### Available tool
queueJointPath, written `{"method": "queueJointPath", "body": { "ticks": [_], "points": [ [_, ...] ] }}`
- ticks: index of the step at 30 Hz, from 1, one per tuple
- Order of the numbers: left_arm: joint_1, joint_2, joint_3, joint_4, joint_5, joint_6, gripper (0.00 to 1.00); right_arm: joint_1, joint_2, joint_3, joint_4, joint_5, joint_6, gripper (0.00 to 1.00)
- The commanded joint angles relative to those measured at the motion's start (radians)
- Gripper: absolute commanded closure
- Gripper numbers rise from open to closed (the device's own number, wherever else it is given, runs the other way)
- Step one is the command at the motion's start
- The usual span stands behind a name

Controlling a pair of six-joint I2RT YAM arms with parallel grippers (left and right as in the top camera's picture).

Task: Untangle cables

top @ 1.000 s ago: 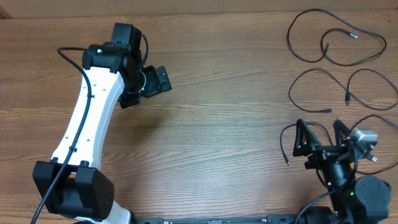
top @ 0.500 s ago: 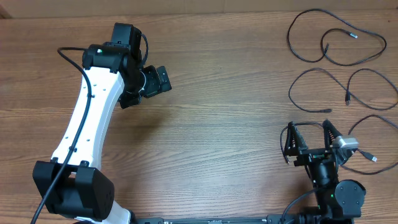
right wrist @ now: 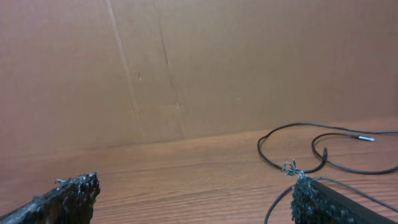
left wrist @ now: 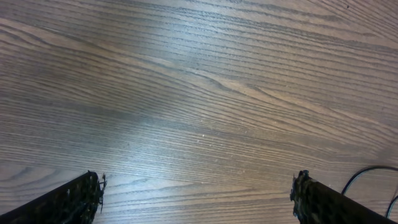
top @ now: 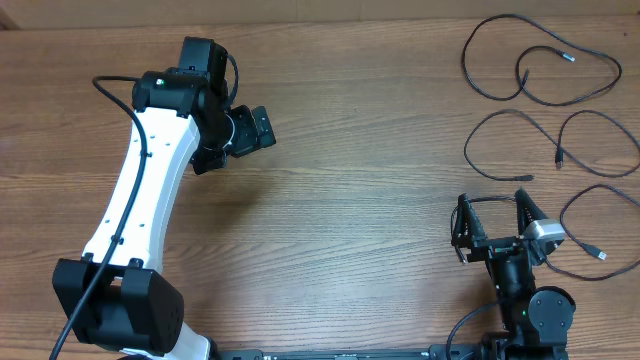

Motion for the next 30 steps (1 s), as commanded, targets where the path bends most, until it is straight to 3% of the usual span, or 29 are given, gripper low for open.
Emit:
{"method": "queueJointPath", "body": {
  "ticks": [1,8,14,30],
  "points": [
    [0.000,0.008,0.001,0.000,0.008,0.011,0.00,-0.002,-0.012,-0.011,0.002,0.018,-0.031,0.00],
    [0.000,0.008,0.001,0.000,0.008,0.011,0.00,-0.015,-0.012,-0.011,-0.134,0.019,-0.060,0.00],
    [0.000,0.008,0.001,0.000,0.008,0.011,0.00,-0.014,-0.012,-0.011,-0.136,0.022,-0.207,0.00],
    [0.000,0.008,0.001,0.000,0.008,0.011,0.00,0.002,-0.012,-0.010,-0.144,0.076,-0.215,0.00]
  ]
}}
